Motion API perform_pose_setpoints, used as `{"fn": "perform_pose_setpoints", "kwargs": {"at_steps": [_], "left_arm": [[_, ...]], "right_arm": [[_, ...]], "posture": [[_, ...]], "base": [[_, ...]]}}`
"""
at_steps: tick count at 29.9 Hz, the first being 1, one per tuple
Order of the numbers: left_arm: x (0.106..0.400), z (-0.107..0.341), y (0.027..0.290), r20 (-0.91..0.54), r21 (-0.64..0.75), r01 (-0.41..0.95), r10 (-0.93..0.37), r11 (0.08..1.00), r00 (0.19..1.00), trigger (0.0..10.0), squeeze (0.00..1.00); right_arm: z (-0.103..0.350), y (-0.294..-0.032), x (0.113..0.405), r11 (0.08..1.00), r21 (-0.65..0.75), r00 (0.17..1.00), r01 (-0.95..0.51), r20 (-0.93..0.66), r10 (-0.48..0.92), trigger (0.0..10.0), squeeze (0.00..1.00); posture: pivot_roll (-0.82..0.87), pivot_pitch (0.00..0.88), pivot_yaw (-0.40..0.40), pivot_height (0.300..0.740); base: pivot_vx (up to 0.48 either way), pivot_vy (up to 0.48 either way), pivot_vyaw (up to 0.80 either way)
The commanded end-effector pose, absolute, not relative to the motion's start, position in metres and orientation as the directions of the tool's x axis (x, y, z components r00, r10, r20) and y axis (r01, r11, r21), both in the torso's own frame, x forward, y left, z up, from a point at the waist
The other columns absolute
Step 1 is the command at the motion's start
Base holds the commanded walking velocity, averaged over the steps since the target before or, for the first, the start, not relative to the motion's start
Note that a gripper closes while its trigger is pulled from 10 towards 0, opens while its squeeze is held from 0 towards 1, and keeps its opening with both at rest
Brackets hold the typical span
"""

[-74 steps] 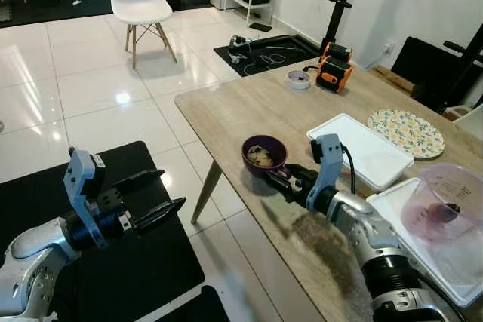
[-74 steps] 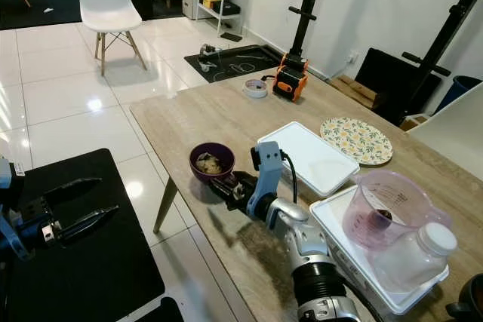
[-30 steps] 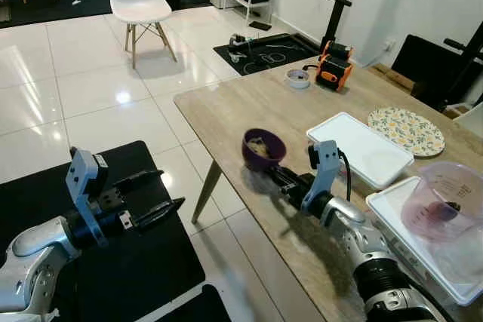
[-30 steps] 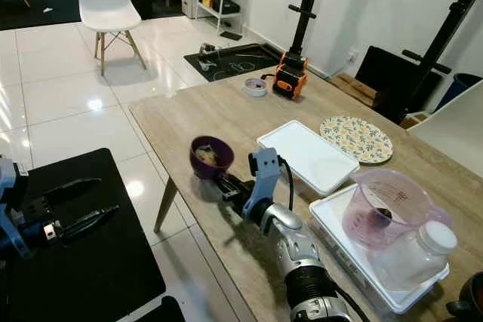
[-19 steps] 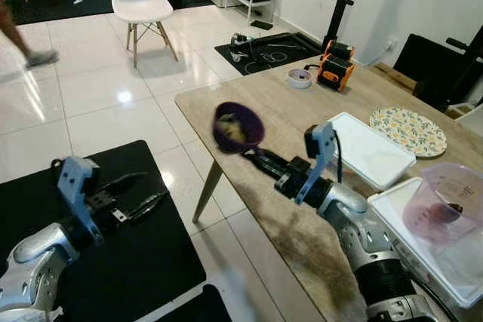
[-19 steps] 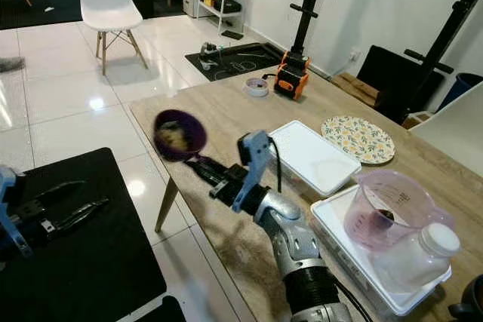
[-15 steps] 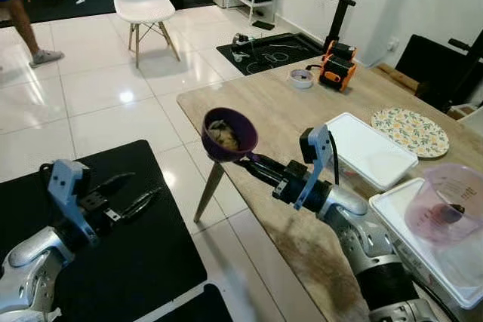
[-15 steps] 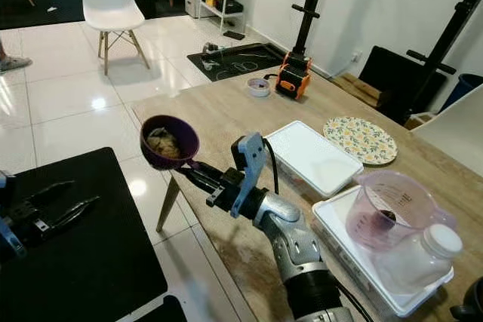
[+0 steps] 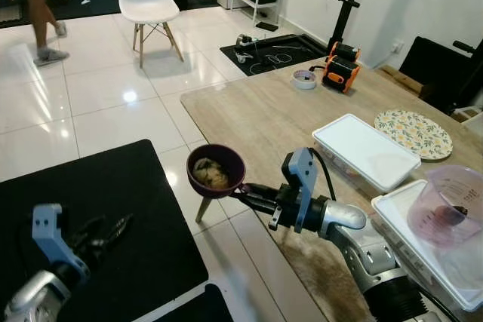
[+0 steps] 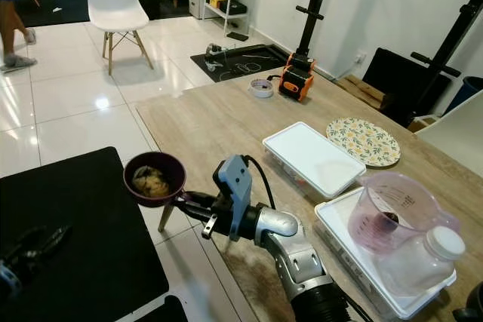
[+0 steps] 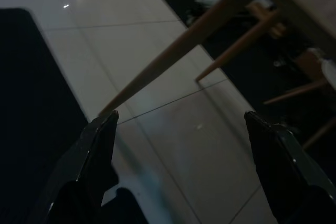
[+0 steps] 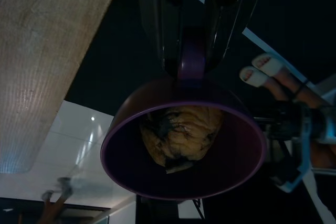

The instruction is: Restocking fridge

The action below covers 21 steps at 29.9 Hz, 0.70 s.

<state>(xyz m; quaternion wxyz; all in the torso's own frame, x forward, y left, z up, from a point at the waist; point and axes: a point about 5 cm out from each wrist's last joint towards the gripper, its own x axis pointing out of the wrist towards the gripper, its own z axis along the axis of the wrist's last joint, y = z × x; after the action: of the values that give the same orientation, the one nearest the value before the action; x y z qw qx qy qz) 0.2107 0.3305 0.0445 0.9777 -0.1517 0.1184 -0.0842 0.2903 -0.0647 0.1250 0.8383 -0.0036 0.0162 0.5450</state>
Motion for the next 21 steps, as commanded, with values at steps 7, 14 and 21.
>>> {"fn": "perform_pose_setpoints", "kwargs": {"at_steps": [7,14,21], "left_arm": [[0.194,0.006,0.321,-0.283,-0.421,-0.012,-0.118,0.907,0.952,10.0,0.0],[0.184,-0.012,0.315,-0.346,-0.457,-0.107,-0.065,0.883,0.936,10.0,0.0],[0.178,-0.023,0.31,-0.374,-0.468,-0.157,-0.034,0.869,0.927,10.0,0.0]], "right_arm": [[0.123,-0.069,0.295,0.472,0.056,0.473,-0.88,-0.002,0.881,10.0,0.0],[0.122,-0.067,0.293,0.46,0.054,0.46,-0.886,0.0,0.888,10.0,0.0],[0.122,-0.064,0.292,0.453,0.054,0.454,-0.89,0.005,0.891,10.0,0.0]], "posture": [[-0.04,0.0,-0.063,0.74],[-0.04,0.0,-0.067,0.74],[-0.04,0.0,-0.069,0.74]], "base": [[0.0,0.0,0.0],[0.0,0.0,0.0],[0.0,0.37,0.0]]}}
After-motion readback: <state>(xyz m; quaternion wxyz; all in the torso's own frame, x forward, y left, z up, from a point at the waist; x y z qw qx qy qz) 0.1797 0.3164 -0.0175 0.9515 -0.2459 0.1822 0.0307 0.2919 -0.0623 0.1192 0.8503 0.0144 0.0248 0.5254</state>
